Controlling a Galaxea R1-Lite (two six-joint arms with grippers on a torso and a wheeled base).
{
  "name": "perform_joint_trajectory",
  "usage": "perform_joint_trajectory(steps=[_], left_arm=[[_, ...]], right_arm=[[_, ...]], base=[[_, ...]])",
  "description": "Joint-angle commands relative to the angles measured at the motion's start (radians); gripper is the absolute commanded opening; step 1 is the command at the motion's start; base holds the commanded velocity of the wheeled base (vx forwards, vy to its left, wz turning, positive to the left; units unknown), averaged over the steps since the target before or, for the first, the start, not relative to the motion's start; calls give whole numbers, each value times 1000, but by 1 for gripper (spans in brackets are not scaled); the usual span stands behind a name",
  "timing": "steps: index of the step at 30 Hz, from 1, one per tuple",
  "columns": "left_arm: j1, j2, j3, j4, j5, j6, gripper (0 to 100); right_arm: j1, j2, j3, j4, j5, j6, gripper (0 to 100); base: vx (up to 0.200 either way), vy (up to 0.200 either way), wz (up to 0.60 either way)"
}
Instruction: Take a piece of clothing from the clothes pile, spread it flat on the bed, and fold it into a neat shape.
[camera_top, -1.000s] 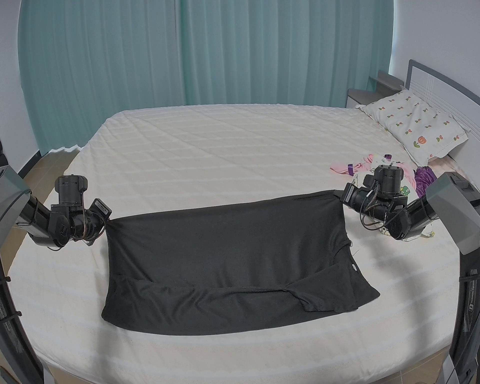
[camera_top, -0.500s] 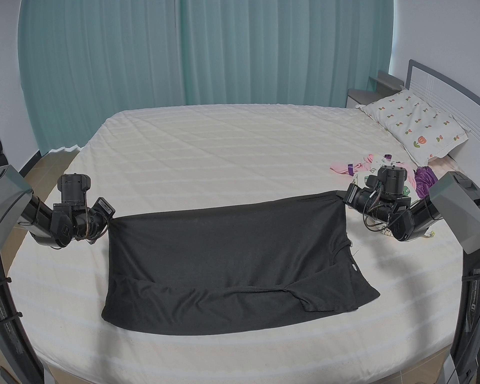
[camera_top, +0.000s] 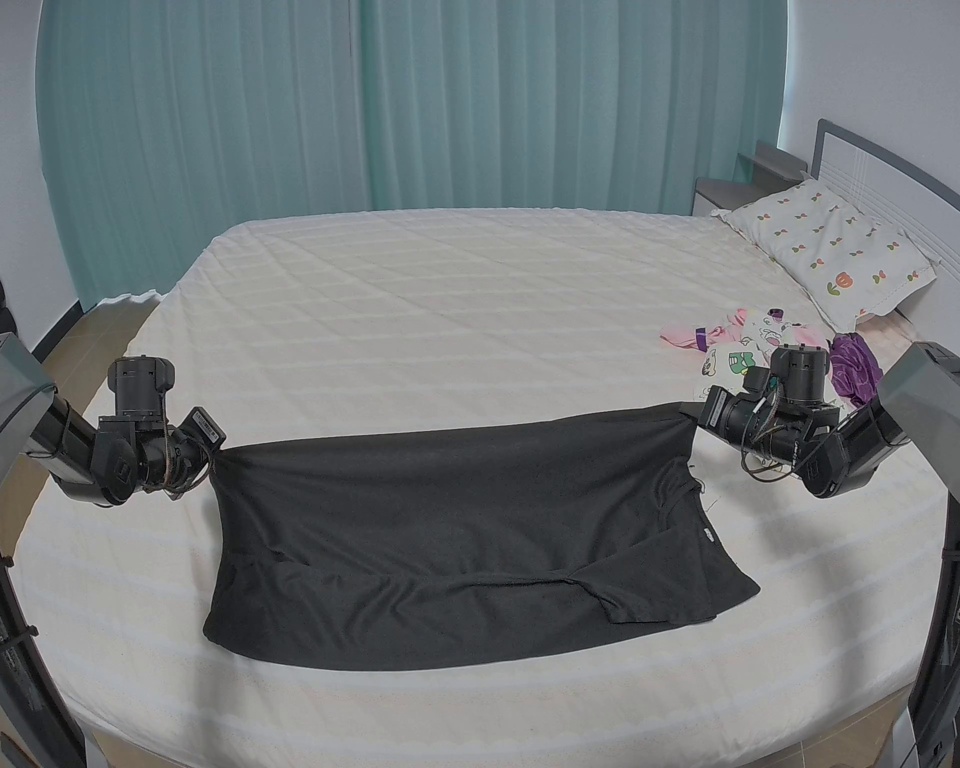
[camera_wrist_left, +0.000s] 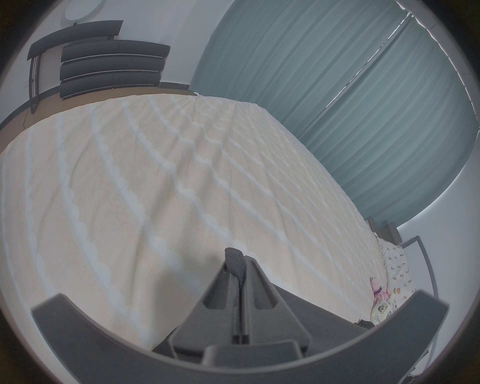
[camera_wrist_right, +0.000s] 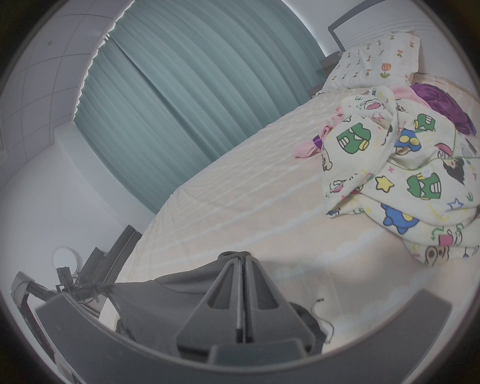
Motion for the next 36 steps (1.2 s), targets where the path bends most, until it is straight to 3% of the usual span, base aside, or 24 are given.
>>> perform_joint_trajectory(steps=[1,9,24,25,26,34,36], left_arm=[[1,-43,57,-1,-2,10,0],[0,-56,163,-5,-10,59,0],[-6,-26,274,-8,-36,62,0],[-6,-25,278,-8,-39,61,100],[-8,-23,278,-8,-42,61,100],[-6,-40,317,-22,-57,58,100],[0,-63,339,-50,-57,50,100]], right_arm=[[-2,-65,107,-39,26,-22,0],[-4,-76,291,-79,64,-111,0],[-2,-60,412,-105,72,-157,0],[-1,-57,414,-105,73,-154,0],[1,-53,414,-105,73,-149,100],[-4,-97,427,-114,75,-136,100],[-7,-123,411,-114,79,-97,100]], base=[[0,0,0],[0,0,0],[0,0,0],[0,0,0],[0,0,0],[0,0,0],[0,0,0]])
